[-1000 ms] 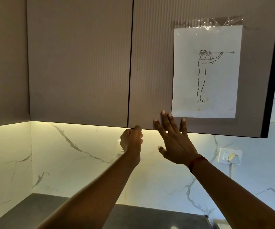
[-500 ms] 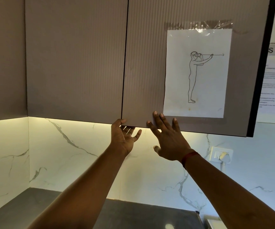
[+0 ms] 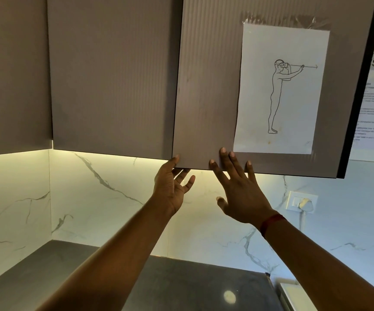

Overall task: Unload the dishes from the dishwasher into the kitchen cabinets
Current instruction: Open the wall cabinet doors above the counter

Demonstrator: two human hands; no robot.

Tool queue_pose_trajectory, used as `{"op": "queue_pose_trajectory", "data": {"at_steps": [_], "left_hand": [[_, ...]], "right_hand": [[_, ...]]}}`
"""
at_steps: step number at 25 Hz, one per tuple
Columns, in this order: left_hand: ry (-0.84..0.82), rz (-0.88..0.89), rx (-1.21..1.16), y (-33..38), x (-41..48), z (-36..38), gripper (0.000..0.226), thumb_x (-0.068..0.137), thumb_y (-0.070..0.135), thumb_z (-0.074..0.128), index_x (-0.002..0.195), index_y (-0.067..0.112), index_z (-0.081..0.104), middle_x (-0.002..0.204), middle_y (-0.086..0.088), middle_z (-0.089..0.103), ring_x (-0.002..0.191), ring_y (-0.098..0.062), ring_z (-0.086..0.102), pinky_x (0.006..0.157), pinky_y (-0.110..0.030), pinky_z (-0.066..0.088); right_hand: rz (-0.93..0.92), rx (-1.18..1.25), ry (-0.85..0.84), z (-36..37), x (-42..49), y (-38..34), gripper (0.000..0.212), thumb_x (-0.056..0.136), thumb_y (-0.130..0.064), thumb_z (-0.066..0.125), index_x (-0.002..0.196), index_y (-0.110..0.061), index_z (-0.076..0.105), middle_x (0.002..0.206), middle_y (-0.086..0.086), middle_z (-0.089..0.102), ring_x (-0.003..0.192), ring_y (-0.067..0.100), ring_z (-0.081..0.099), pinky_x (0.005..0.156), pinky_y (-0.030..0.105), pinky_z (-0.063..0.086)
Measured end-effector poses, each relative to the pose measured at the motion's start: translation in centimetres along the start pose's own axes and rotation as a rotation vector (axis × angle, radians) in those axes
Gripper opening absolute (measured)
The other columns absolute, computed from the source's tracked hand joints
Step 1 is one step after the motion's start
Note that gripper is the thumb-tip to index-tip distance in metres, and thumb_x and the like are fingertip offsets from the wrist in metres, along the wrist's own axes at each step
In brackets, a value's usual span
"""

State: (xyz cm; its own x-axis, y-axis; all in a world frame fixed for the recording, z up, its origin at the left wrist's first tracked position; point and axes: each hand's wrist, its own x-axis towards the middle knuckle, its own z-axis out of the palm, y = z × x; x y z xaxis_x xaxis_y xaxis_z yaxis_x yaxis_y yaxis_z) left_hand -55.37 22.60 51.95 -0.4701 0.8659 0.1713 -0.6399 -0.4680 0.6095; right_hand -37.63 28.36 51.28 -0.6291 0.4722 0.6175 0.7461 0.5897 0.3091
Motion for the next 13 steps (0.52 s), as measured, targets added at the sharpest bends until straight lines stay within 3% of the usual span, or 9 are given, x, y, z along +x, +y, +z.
{"op": "queue_pose_trajectory", "data": {"at_steps": [9,13], "left_hand": [[-0.082,0.095,0.093,0.1,-5.1,-0.6,0.014,0.09,0.017,0.065,0.102,0.012,0.06,0.11,-0.009,0.069,0.108,-0.03,0.065,0.082,-0.045,0.055],[-0.083,0.139,0.151,0.1,-9.4,0.4,0.008,0.09,0.015,0.064,0.097,0.012,0.06,0.111,-0.011,0.069,0.107,-0.029,0.065,0.087,-0.047,0.054]], "right_hand": [[0.125,0.206,0.012,-2.4,-4.2,-3.8,0.103,0.085,-0.043,0.065,0.153,-0.024,-0.009,0.157,0.005,-0.029,0.146,0.025,-0.02,0.118,0.049,0.007],[0.107,0.247,-0.033,-5.7,-7.1,-3.9,0.096,0.088,-0.047,0.06,0.154,-0.026,-0.006,0.158,0.003,-0.026,0.149,0.026,-0.006,0.119,0.051,0.011]]}}
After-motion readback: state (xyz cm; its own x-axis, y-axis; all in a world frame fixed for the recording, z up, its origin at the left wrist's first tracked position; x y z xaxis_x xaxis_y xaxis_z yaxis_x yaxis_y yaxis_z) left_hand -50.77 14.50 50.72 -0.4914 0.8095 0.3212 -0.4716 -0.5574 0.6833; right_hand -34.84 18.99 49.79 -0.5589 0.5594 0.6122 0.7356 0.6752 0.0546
